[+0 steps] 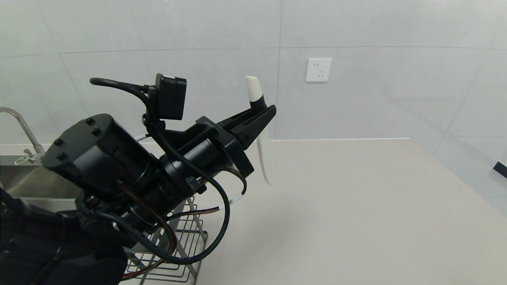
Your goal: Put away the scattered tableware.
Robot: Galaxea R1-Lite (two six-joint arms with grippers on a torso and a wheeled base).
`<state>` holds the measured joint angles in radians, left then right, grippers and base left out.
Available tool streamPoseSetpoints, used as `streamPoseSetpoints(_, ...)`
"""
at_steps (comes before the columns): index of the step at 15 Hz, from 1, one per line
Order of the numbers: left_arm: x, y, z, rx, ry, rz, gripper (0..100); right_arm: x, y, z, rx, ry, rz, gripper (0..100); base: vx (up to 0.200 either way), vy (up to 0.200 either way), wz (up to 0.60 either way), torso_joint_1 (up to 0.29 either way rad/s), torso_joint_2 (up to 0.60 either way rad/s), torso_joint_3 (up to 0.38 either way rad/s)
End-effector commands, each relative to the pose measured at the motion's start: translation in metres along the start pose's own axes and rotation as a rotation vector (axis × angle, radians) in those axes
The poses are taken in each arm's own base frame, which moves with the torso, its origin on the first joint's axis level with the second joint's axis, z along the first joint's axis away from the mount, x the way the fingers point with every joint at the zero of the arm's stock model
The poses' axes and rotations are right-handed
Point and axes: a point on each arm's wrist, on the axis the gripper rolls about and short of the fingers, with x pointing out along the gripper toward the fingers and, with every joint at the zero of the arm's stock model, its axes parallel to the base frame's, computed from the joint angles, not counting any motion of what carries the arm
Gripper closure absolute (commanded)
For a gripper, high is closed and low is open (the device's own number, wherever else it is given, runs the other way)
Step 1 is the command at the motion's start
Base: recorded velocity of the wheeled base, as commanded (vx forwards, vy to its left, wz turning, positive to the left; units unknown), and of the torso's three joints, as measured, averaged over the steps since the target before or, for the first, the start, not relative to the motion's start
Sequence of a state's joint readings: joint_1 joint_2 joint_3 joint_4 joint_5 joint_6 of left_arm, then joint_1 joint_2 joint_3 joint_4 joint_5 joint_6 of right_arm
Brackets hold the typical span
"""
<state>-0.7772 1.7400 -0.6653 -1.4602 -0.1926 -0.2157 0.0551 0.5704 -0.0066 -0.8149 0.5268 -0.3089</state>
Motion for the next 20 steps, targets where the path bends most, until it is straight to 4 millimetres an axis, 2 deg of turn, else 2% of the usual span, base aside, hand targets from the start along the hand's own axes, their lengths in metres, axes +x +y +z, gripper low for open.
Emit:
streamPoseSetpoints(1, -0.004, -0.003, 0.012, 0.006, -0.034, -0.006, 100, -0.025, 0.014, 0.003, -0.053, -0.052, -0.060, 100, 0.000, 0.000, 0.00, 0.000, 0.00, 0.000)
streamPoseSetpoints(8, -0.020, -0.005, 0.008, 0.006, -0.034, -0.004, 100, -0.061, 0.044, -0.019, -0.044, -0.016, -0.145, 100, 0.000, 0.000, 0.00, 0.000, 0.00, 0.000)
streamPoseSetpoints(11, -0.021, -0.006, 0.013, 0.011, -0.053, -0.007, 100, -0.062, 0.043, -0.027, 0.075, 0.064, -0.242, 100, 0.000, 0.000, 0.00, 0.000, 0.00, 0.000)
streamPoseSetpoints(12, -0.024, -0.007, 0.015, 0.011, -0.055, -0.007, 100, -0.063, 0.045, -0.039, 0.163, 0.186, -0.322, 100, 0.000, 0.000, 0.00, 0.000, 0.00, 0.000)
streamPoseSetpoints(14, -0.033, -0.004, 0.021, 0.021, -0.062, 0.013, 100, -0.065, 0.048, -0.048, 0.222, 0.286, -0.355, 100, 0.000, 0.000, 0.00, 0.000, 0.00, 0.000)
streamPoseSetpoints(16, -0.040, -0.001, 0.026, 0.031, -0.072, 0.031, 100, -0.065, 0.047, -0.048, 0.273, 0.281, -0.379, 100, 0.000, 0.000, 0.00, 0.000, 0.00, 0.000)
streamPoseSetpoints(18, -0.056, 0.002, 0.037, 0.051, -0.091, 0.063, 100, -0.068, 0.048, -0.054, 0.370, 0.343, -0.490, 100, 0.000, 0.000, 0.00, 0.000, 0.00, 0.000)
streamPoseSetpoints(20, -0.068, -0.001, 0.049, 0.075, -0.115, 0.069, 100, -0.068, 0.048, -0.054, 0.376, 0.338, -0.492, 100, 0.000, 0.000, 0.00, 0.000, 0.00, 0.000)
